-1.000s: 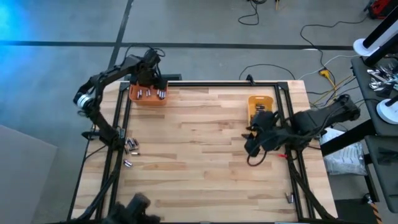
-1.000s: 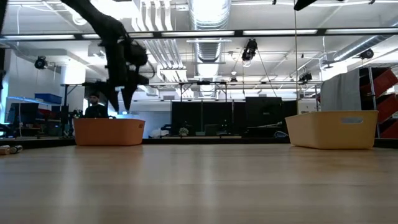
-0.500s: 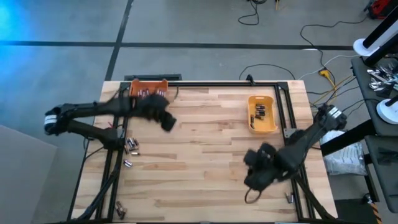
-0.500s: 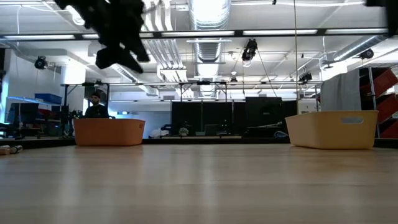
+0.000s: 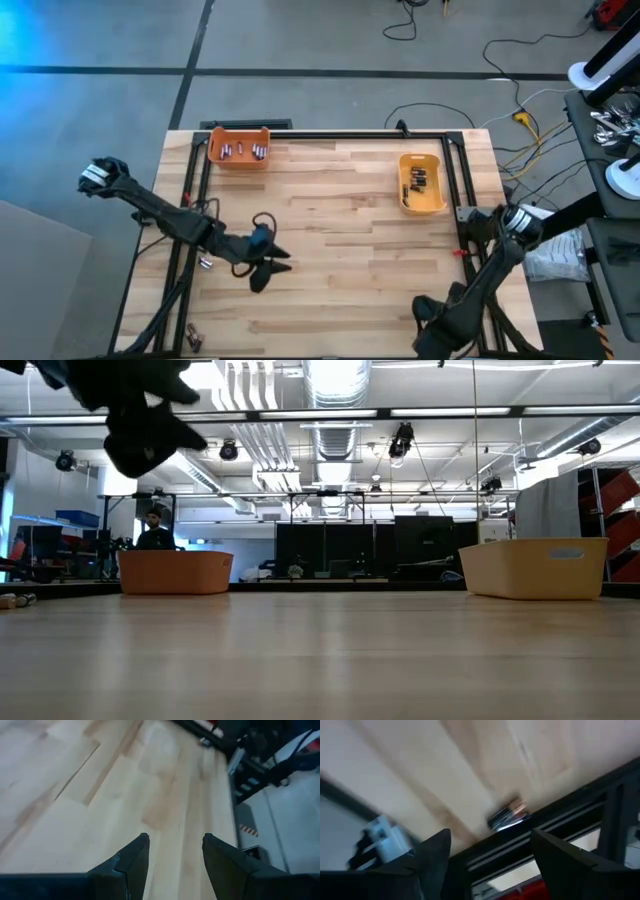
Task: Sort batteries
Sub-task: Put the black battery into the yellow bin
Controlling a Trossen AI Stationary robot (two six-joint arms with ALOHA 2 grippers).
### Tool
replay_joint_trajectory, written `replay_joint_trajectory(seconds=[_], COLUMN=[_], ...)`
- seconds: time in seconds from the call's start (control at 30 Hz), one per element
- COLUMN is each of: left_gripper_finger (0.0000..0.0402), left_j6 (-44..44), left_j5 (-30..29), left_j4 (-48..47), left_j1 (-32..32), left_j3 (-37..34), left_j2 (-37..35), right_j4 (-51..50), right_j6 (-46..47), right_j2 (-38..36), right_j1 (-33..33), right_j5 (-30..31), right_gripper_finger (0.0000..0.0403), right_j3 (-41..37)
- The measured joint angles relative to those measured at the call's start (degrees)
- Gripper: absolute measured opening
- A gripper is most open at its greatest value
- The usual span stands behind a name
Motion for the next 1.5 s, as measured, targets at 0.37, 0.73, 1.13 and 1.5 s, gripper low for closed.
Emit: replay_joint_trajectory(seconds=[0.37, 0.73, 1.13, 1.5], left_gripper_finger=[0.0164, 0.0164, 0.0164, 0.0164], left_j6=[0.9, 4.9, 5.3, 6.7], left_j5=[-0.5, -0.5, -0.3, -0.3], left_j4=[-0.5, -7.3, -7.5, -7.9], left_j1=[0.5, 1.3, 3.5, 4.7], left_j3=[5.4, 11.2, 11.7, 11.7], left_j2=[9.4, 15.1, 15.8, 15.7], right_j4=[-0.4, 8.7, 16.7, 17.5], right_j6=[-14.9, -19.6, -20.0, -17.9], right_j2=[7.0, 6.2, 5.9, 6.0], right_j1=[0.4, 0.2, 0.3, 0.3], right_j5=[-10.2, -14.1, -18.1, -17.5], right_gripper_finger=[0.0311, 0.0283, 0.0249, 0.0182], right_j3=[-6.4, -13.5, -16.8, -16.5])
